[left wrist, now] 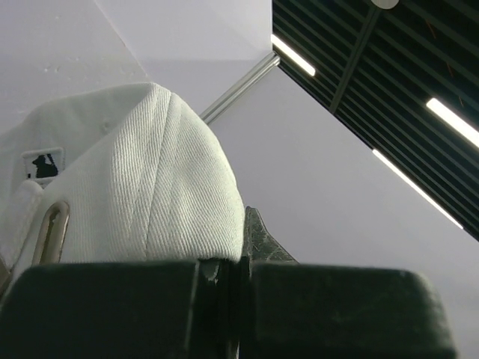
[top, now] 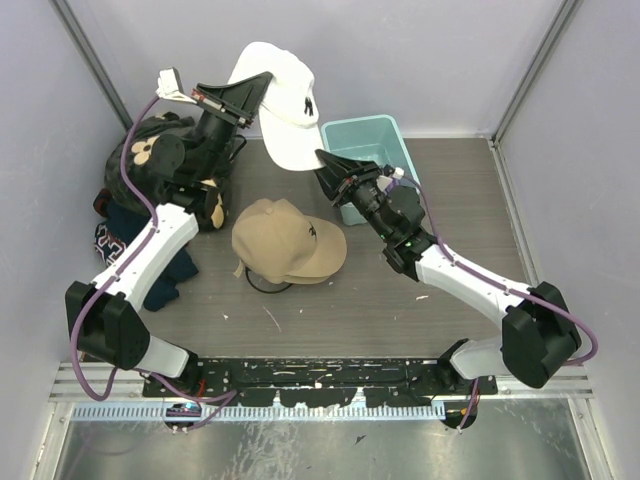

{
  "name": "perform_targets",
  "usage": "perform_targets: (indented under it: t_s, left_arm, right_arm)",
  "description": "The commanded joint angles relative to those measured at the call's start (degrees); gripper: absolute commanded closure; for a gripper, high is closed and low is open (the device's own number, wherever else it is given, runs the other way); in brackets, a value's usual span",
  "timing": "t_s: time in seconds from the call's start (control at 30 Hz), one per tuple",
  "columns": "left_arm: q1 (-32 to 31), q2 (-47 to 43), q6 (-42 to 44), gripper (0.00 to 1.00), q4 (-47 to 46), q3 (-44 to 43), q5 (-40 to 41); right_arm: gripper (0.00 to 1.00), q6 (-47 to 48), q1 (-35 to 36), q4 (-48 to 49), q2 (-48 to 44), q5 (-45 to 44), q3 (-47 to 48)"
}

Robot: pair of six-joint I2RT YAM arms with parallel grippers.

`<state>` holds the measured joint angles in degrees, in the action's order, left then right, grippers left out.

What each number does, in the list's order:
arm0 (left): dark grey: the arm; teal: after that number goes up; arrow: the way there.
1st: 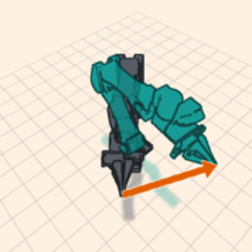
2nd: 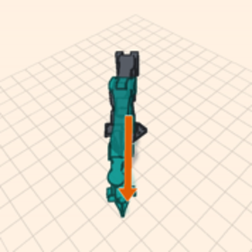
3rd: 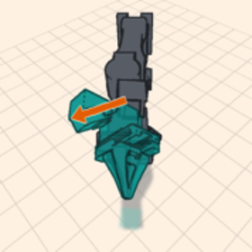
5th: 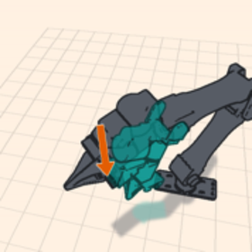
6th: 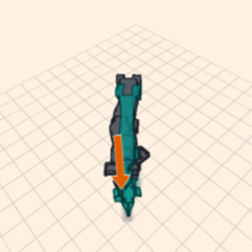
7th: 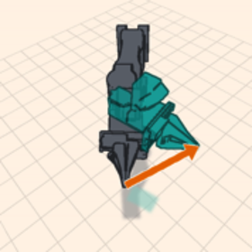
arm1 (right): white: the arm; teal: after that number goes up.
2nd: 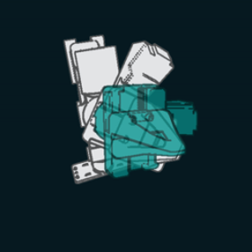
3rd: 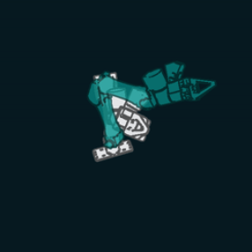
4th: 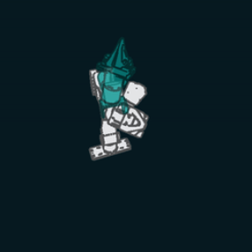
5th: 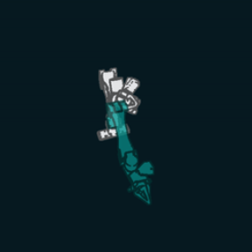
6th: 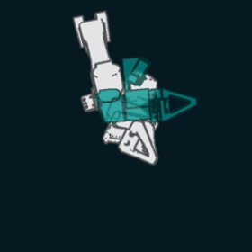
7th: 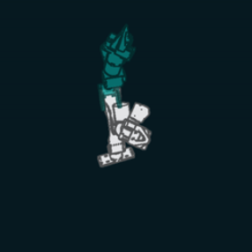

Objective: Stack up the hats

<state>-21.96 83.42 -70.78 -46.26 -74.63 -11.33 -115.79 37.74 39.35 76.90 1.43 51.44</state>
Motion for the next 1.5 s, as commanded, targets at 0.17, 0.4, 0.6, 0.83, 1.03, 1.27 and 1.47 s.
perform_targets:
  t_s: [0.17,0.4,0.6,0.83,1.03,1.27,1.47]
  left_arm:
    - [-0.44,-1.82,0.37,1.00,-3.75,4.74,0.37]
    - [0.67,-4.83,2.65,0.92,3.37,7.50,-4.55]
    - [6.49,-13.03,1.19,0.57,7.81,15.28,-8.95]
    - [10.22,-22.36,2.89,0.40,17.83,22.46,-13.79]
    - [10.22,-27.87,4.84,0.32,27.91,27.63,-16.36]
    - [13.22,-34.29,14.39,0.22,53.32,23.99,-19.38]
    - [16.86,-32.59,31.11,0.18,78.93,15.98,-14.45]
  right_arm:
    - [0.92,-0.71,0.36,5.48,-0.69,-0.95,2.88]
    - [0.99,0.45,-2.83,2.01,-2.29,4.21,4.17]
    - [0.99,0.89,-8.20,0.26,-1.69,12.10,9.16]
    - [0.99,0.11,-10.37,2.40,0.31,14.49,11.16]
    - [0.99,0.53,-13.74,3.06,2.80,17.48,15.11]
    - [0.99,-0.35,-18.30,3.70,5.29,23.12,20.07]
    - [0.99,-0.49,-21.32,3.74,7.51,30.73,24.72]
